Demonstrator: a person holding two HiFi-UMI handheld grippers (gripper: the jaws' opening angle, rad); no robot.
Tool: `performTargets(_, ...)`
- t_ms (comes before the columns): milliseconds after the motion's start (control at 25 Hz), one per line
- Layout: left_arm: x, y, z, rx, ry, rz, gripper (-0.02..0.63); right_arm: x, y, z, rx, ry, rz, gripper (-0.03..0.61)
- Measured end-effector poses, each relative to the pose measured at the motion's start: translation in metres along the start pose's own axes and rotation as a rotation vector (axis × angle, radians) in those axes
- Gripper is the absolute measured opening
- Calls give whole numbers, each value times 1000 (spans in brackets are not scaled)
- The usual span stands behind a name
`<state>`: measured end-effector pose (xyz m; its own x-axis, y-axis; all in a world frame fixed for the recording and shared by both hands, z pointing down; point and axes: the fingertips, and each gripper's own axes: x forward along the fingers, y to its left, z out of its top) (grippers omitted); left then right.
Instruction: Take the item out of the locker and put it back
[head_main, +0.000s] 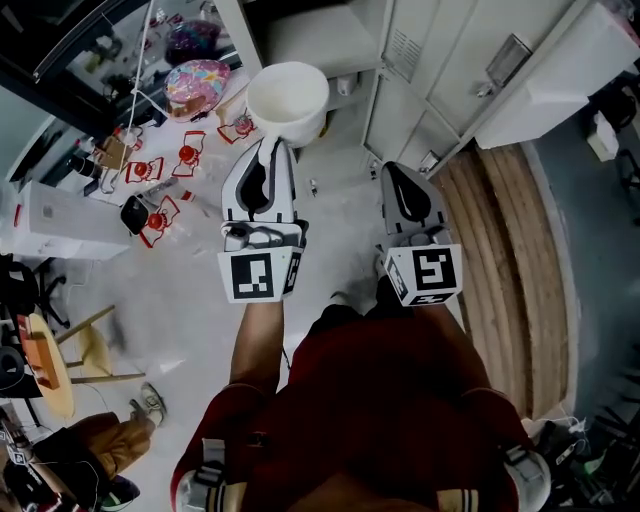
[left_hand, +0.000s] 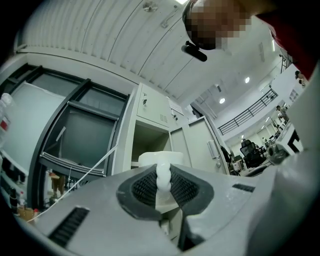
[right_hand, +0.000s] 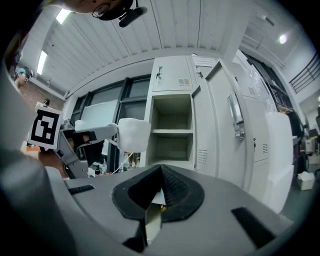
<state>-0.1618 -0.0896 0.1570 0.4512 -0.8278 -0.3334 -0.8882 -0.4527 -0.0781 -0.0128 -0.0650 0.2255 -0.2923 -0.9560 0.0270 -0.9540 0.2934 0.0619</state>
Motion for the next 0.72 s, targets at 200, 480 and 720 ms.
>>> performTargets(200, -11, -9, -12, -10, 1, -17, 49, -5, -3, -9, -2, 10, -15, 0)
performTargets(480, -14, -22, -37, -33, 26, -32, 49, 0, -12, -24, -1, 20, 5, 0)
performTargets(720, -10, -31, -61, -38, 53, -45, 49, 14, -24, -29, -7, 17, 28, 0)
